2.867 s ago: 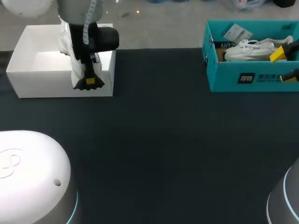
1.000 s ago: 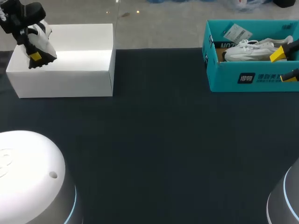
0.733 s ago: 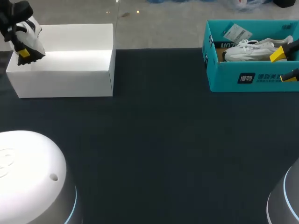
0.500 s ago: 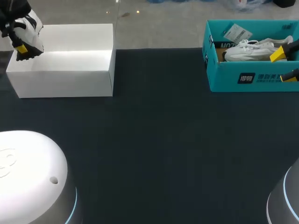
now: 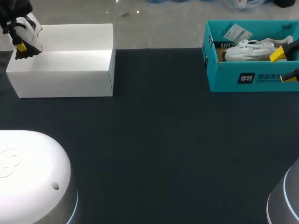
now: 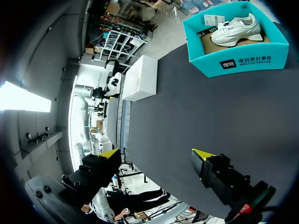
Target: Take the shoe out of the shoebox, open the shoe tongue, remove and reinsert the insole, then place the shoe into the shoebox
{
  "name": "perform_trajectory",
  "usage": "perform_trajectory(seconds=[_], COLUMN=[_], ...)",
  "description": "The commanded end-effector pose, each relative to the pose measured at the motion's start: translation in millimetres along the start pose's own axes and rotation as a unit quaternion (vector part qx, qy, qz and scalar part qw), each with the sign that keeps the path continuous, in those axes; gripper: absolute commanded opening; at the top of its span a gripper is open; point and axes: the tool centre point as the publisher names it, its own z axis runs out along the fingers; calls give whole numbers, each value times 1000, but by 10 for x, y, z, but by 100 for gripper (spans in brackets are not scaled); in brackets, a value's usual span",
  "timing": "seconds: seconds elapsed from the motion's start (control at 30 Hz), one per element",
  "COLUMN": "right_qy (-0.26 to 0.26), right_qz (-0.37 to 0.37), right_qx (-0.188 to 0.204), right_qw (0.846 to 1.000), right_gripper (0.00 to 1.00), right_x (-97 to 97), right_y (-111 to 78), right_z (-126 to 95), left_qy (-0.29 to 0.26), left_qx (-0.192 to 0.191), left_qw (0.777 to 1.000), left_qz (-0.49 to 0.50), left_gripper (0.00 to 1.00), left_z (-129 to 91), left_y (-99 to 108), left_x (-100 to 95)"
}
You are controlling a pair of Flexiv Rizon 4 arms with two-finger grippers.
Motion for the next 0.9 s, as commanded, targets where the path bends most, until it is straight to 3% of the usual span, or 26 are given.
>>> perform_trajectory(seconds=[0.03,0.3,0.4,0.5,0.9], right_qy=[-2,-2,-2,-2,-2], right_qz=[1,1,1,1,1], right_qx=[0,0,0,0,0], right_qw=[1000,1000,1000,1000,1000], right_gripper=[100,100,100,100,100], right_x=[1,1,1,1,1], right_y=[2,2,2,2,2], right_z=[8,8,8,8,8], left_qy=[12,5,19,50,50], left_qx=[-2,-4,38,15,15], left_qw=[1000,1000,988,960,960], left_qz=[0,8,148,276,276], left_gripper=[0,0,0,0,0], left_z=[-33,-11,-65,-135,-135], left_y=[-9,-23,26,53,53], left_x=[-48,-80,-133,-118,-118])
